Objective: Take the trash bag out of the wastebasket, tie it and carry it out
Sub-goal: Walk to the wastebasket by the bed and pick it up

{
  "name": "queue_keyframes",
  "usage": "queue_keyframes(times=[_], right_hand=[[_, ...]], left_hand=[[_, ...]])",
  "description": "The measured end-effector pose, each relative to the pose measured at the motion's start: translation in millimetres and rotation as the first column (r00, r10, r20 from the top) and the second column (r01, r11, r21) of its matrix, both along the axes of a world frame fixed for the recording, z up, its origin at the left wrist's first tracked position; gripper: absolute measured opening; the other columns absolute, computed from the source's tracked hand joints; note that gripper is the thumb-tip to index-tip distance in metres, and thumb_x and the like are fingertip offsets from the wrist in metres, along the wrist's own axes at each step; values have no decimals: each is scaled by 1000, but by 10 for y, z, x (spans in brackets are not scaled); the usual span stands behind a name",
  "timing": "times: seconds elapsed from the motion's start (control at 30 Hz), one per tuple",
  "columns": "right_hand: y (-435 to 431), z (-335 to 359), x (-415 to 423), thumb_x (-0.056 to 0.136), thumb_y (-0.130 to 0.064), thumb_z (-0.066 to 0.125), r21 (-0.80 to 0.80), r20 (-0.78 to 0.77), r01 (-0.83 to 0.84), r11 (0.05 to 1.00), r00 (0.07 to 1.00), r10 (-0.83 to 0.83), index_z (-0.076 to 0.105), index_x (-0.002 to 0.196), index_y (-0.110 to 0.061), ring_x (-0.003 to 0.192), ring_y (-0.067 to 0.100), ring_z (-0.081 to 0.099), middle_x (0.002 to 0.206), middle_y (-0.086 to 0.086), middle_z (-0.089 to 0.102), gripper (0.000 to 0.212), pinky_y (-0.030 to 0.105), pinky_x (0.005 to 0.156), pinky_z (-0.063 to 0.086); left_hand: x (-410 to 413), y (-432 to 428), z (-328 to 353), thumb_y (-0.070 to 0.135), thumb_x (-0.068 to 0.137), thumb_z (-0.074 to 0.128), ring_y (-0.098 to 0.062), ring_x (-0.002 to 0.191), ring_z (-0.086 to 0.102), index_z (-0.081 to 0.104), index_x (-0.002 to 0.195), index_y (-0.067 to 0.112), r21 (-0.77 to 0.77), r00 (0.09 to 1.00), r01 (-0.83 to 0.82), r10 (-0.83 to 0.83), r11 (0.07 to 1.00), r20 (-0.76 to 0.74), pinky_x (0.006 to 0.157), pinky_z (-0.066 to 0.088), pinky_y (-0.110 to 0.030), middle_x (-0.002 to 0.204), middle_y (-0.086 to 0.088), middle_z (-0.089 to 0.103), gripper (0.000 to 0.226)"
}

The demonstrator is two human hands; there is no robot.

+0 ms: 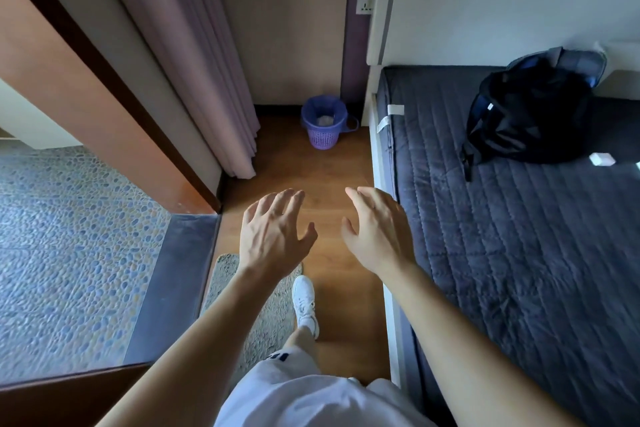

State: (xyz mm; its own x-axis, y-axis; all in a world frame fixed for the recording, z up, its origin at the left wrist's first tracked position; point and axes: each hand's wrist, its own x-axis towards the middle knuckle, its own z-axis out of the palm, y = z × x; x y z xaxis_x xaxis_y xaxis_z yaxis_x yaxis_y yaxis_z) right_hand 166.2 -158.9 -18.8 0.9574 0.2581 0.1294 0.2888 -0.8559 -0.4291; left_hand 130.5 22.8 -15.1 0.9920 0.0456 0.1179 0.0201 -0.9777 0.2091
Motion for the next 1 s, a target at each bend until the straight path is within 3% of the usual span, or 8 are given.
queue_keyframes(times=[0.2,0.33,0.43,0.8,1.0], right_hand=[[299,31,932,83,-18,67,11,-19,20,1000,1000,-19,63,129,-5,115,35,59,124,16,64,48,44,99,44],[603,119,1591,81,-7,71,59,-49,54,997,998,-51,63,126,1,111,39,61,122,23,64,46,29,93,34],[839,189,2033,85,-6,68,87,-64,57,995,997,-52,59,131,2,117,36,58,128,24,60,48,24,96,31],[1161,79,3236,83,-6,70,110,-69,91,990,994,-84,61,129,0,119,38,60,128,26,61,47,32,99,38],[1214,-131,4154,81,-16,68,83,-59,57,995,997,-52,62,128,-5,112,36,63,123,18,65,49,51,95,51]], left_hand=[[928,349,-67,50,82,52,-27,121,56,54,131,21,-22,1000,6,-6,1000,10,99,44,-45,133,0,62,57],[1620,700,-39,49,82,54,-26,120,57,55,131,21,-33,1000,-4,5,999,28,98,44,-44,132,0,62,56],[2096,933,-25,50,81,55,-26,120,57,54,132,21,-34,1000,1,0,999,30,97,44,-44,133,0,62,58],[3339,1257,-83,49,83,54,-27,121,56,54,133,21,-40,999,36,-37,999,-17,97,46,-45,135,0,61,57],[4137,1341,-164,50,84,51,-28,120,58,55,134,20,-42,1000,-7,6,999,-22,97,48,-47,134,-2,62,59]])
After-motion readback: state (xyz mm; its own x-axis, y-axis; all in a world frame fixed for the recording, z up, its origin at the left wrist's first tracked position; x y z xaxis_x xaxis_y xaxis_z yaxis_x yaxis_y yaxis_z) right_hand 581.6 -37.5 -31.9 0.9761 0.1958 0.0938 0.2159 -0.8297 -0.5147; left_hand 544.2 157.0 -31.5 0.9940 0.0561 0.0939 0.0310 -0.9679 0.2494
